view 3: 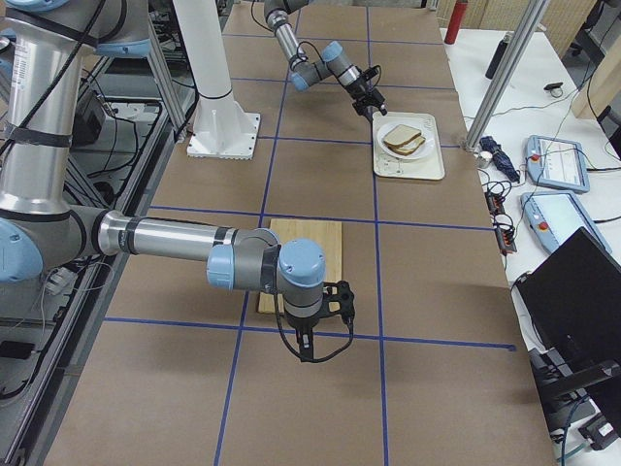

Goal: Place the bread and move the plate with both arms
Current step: 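Release the plate and withdraw the left arm from the tray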

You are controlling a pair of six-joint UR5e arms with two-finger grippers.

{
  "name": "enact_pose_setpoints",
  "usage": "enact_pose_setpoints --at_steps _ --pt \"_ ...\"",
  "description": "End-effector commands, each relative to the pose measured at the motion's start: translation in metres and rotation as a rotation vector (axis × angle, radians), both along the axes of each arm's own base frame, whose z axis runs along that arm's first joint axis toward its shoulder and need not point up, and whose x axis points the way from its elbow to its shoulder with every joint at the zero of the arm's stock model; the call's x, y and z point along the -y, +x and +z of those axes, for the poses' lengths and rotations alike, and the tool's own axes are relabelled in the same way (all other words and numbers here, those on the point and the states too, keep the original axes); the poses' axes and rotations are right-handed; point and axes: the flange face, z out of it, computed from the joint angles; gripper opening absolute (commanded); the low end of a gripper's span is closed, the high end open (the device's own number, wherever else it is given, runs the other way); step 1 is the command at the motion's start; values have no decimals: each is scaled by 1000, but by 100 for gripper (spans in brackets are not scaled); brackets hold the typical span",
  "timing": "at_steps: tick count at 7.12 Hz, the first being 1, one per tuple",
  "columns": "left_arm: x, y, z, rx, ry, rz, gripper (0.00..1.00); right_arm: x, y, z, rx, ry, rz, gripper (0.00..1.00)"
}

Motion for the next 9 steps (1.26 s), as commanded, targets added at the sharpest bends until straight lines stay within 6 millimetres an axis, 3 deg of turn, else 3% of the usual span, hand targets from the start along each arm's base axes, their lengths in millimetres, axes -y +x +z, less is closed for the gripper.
enact_pose_setpoints --at_steps 1,2,3,4,5,6,7,9 --pt "-29 -27 -4 110 191 93 98 0 0 1 0 -2 2 100" --pt "-44 -22 -14 269 276 160 98 -1 0 3 2 -8 2 100" --pt "-58 -26 -4 511 332 276 98 -2 0 4 2 -10 2 100" --pt "-78 -56 16 684 445 383 98 -2 0 5 2 -13 3 100" --pt "-98 -89 55 804 572 491 98 -2 0 5 2 -12 2 100" --pt "-100 -116 85 919 680 550 98 -2 -1 8 5 -19 0 100" --pt "-86 -142 116 1015 723 599 98 -3 0 9 5 -21 2 100" --pt "-42 -234 178 1177 750 762 98 -3 0 11 6 -24 2 100"
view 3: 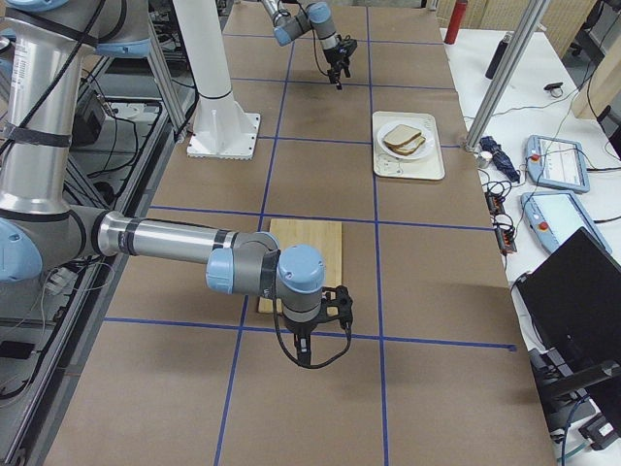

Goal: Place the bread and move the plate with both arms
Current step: 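Release the plate and withdraw the left arm from the tray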

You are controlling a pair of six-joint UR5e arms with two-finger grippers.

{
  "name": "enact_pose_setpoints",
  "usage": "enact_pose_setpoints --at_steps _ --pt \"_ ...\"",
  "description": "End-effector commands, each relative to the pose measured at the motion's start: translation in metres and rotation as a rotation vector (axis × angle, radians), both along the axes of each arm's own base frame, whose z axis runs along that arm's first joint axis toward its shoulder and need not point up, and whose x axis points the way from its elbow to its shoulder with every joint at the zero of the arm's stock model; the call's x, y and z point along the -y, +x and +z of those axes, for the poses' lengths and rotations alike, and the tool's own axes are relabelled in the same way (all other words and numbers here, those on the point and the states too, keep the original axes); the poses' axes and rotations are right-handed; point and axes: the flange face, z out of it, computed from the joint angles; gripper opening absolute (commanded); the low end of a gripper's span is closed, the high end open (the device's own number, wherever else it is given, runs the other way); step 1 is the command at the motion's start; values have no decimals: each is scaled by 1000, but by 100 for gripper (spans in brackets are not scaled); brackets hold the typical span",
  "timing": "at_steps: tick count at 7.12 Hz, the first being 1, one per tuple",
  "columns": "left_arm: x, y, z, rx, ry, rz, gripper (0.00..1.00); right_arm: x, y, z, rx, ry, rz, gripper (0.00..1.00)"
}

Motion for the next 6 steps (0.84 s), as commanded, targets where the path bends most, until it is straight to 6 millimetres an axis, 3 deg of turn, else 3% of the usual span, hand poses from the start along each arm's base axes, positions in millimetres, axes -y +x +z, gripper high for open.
enact_pose_setpoints --at_steps 1,3,5,6 --pt "38 -113 75 204 42 134 98 0 0 1 -1 -3 1 100" --pt "71 -215 104 276 -48 218 98 0 0 4 1 -8 0 100" --pt "82 -304 129 260 -178 245 98 0 0 4 1 -8 0 100" --pt "84 -358 154 294 -223 264 98 0 0 4 0 -8 1 100"
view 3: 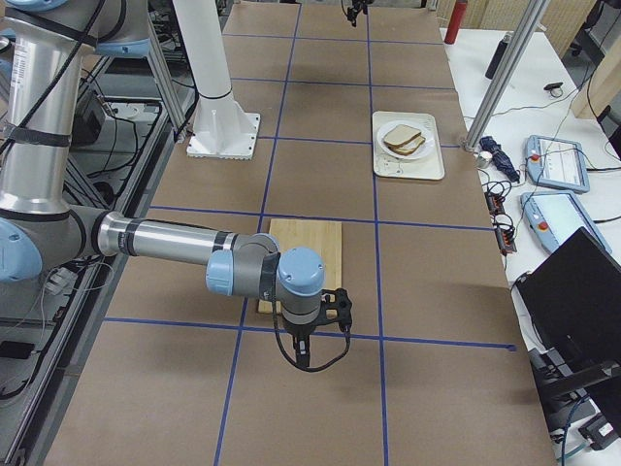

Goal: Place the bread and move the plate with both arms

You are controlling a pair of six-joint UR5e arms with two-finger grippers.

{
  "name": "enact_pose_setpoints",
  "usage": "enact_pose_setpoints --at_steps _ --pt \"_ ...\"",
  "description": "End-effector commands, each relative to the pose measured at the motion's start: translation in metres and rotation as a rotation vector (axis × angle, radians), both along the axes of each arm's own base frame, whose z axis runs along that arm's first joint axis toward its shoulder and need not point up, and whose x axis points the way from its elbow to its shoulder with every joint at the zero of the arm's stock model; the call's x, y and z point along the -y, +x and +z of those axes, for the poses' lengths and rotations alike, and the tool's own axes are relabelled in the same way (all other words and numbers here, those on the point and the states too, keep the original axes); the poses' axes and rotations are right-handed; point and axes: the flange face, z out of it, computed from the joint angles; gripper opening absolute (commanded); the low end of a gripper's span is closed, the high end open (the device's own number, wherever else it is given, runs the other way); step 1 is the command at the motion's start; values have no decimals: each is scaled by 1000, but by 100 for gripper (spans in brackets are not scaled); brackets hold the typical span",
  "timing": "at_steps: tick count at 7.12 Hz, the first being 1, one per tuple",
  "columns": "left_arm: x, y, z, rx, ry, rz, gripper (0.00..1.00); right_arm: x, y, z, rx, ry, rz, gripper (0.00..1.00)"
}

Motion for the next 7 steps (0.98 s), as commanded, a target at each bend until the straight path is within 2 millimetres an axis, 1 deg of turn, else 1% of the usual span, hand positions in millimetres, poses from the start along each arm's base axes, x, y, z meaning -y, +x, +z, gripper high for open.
enact_pose_setpoints --at_steps 1,2,3,4,5,6,7 --pt "-1 -104 50 5 -129 -54 98 1 0 -1 0 2 1 100" --pt "-19 -123 85 11 -200 -89 98 2 0 -2 3 3 1 100" --pt "-21 -127 99 12 -220 -96 98 3 -1 -3 6 5 0 100" --pt "-35 -136 108 -30 -246 -113 98 5 0 -5 7 9 2 100" --pt "-58 -144 118 -201 -307 -136 98 6 0 -5 6 10 2 100" --pt "-70 -157 128 -272 -341 -173 98 6 -1 -4 4 9 1 100" --pt "-81 -163 135 -261 -360 -186 98 5 0 -4 3 9 2 100"
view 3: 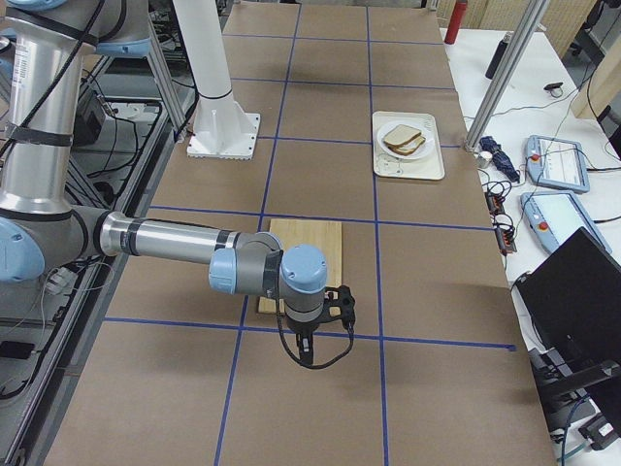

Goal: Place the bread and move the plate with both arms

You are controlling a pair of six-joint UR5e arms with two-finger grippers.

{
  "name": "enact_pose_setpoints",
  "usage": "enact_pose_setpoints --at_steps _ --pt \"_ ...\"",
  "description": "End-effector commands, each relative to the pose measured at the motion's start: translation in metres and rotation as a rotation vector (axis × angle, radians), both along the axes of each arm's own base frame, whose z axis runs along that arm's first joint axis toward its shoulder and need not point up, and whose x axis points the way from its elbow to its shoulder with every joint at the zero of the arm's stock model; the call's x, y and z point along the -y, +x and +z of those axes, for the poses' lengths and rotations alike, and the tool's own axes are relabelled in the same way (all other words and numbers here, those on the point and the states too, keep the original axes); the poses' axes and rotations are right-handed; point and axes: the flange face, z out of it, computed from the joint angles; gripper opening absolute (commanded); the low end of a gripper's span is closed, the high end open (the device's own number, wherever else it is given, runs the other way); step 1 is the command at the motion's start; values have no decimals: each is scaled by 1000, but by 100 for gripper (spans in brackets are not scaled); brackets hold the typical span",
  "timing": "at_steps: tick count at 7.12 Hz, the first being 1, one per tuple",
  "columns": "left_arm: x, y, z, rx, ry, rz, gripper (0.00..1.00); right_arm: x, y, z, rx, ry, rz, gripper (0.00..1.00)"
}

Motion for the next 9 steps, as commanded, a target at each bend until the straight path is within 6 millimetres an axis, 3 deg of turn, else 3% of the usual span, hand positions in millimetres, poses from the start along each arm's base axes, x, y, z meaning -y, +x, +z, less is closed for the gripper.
enact_pose_setpoints --at_steps 1,9 --pt "-18 -11 15 -28 -34 -30 98 1 0 0 -2 1 -1 100" --pt "-17 -12 3 -28 0 -28 98 4 0 -2 2 -2 9 100"
